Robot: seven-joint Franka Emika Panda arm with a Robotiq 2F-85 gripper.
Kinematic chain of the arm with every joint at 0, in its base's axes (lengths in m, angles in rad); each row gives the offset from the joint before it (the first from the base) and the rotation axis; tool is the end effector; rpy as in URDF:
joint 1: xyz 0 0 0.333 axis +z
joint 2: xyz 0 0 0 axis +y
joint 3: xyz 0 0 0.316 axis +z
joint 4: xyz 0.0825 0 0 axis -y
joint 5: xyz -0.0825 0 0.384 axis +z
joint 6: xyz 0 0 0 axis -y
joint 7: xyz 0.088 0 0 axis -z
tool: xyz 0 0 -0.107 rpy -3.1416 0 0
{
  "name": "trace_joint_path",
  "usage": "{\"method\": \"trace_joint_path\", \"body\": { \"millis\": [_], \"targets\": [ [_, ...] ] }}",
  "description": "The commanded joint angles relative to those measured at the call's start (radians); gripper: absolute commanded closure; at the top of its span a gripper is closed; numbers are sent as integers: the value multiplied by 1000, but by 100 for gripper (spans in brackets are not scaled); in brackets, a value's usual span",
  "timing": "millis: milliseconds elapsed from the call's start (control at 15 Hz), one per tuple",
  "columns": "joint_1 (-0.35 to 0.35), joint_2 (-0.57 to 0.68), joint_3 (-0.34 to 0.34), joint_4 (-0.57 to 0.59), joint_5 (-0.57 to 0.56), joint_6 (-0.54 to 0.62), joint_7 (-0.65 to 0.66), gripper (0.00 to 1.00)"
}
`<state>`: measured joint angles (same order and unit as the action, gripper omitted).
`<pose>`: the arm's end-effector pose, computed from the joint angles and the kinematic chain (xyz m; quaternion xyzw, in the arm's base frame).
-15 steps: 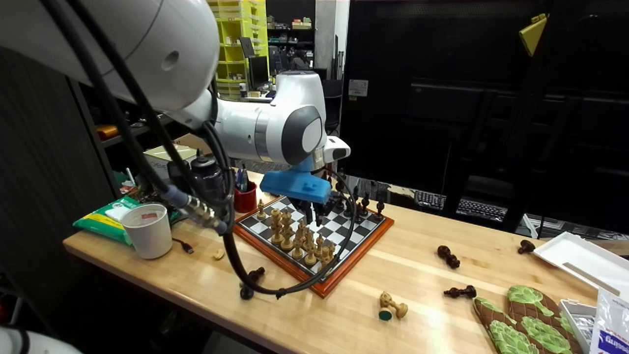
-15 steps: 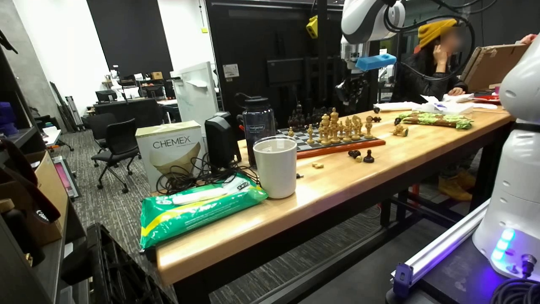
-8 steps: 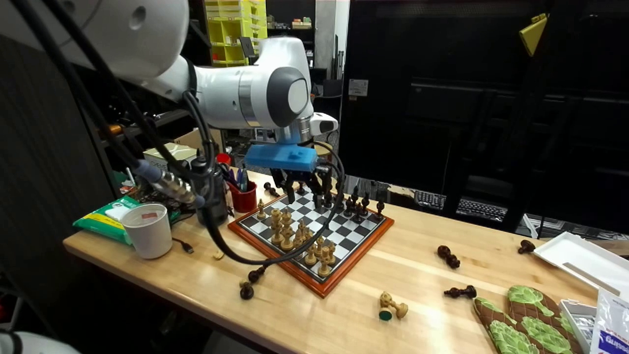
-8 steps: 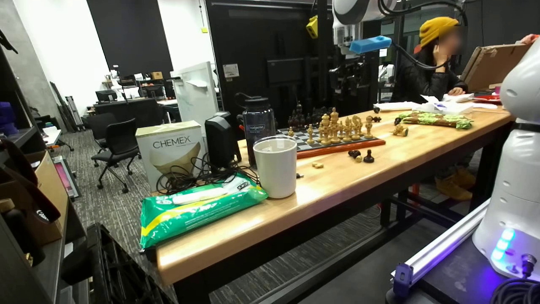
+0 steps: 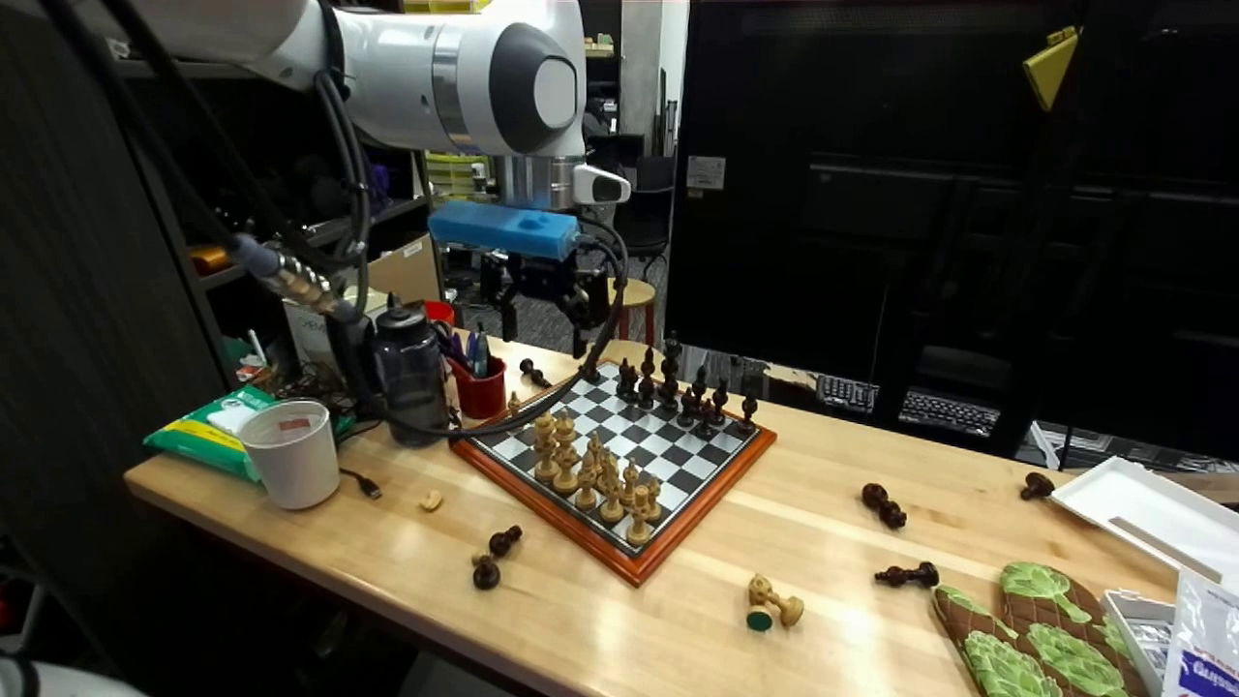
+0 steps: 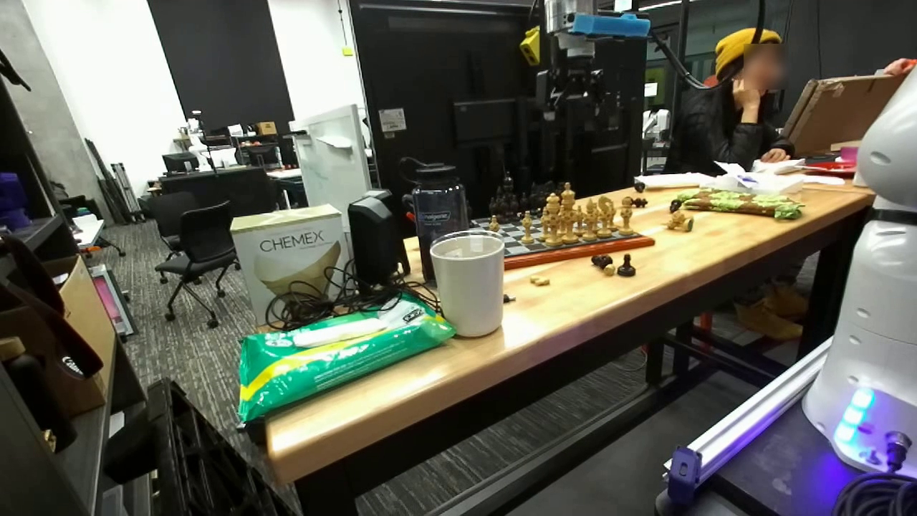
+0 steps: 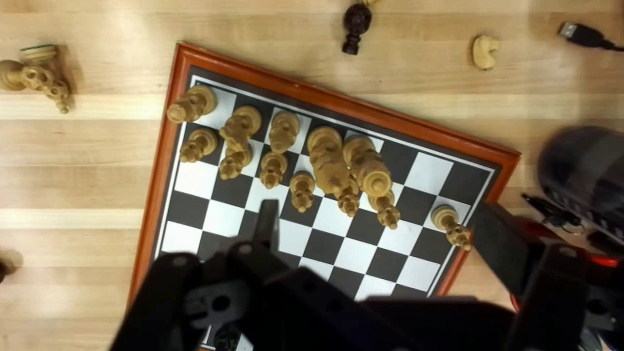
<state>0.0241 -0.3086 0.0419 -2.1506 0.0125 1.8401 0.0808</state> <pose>0.4614 0.0331 0.5284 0.9999 -0.0101 -0.0010 0.0004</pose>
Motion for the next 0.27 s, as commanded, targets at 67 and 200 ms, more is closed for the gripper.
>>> {"method": "trace_joint_path", "body": {
  "millis": [67,200],
  "targets": [
    [3,1,3,23,19,-28,10,0],
    [4,2,4,28,21,-35,13,0]
  ]
}}
